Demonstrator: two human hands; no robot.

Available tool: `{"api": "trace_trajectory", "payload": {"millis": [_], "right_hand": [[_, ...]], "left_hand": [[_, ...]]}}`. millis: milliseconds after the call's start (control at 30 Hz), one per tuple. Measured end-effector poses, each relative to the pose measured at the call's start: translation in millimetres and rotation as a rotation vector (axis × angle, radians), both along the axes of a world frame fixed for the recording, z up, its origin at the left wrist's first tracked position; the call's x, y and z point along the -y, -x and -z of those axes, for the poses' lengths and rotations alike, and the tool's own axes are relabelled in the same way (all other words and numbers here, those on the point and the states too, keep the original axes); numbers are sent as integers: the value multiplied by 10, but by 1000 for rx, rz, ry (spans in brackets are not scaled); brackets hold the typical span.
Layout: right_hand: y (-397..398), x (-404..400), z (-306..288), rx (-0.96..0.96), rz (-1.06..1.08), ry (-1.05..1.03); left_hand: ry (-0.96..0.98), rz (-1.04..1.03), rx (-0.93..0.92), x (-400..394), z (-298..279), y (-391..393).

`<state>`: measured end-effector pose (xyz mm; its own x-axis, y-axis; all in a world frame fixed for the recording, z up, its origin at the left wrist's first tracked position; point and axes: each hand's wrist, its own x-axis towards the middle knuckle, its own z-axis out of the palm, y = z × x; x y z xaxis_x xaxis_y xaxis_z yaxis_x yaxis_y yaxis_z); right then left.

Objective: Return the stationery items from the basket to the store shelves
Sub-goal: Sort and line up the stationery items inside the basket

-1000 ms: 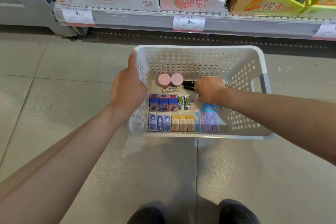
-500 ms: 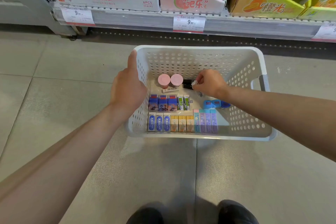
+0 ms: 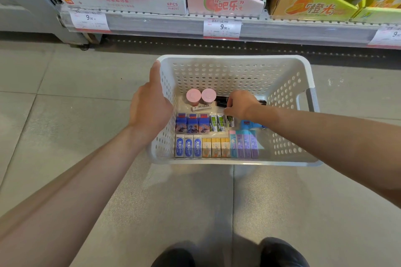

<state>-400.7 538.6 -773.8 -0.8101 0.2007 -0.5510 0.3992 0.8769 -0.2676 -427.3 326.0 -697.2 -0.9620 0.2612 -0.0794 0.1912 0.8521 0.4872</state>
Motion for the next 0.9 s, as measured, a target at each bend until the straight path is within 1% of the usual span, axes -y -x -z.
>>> {"api": "trace_trajectory", "payload": {"millis": [167, 267, 433, 667, 900], "right_hand": [[15, 40, 27, 58, -58, -41], [30, 50, 10, 65, -81, -45], [42, 69, -48, 69, -180, -73], [-79, 137, -50, -18, -406, -165], [-149, 182, -6, 9, -472, -200]], "left_hand": [[-2, -5, 7, -5, -15, -6], [-3, -7, 7, -8, -33, -9], [-3, -4, 1, -4, -3, 0], [13, 1, -6, 6, 5, 14], [5, 3, 18, 10, 3, 13]]}}
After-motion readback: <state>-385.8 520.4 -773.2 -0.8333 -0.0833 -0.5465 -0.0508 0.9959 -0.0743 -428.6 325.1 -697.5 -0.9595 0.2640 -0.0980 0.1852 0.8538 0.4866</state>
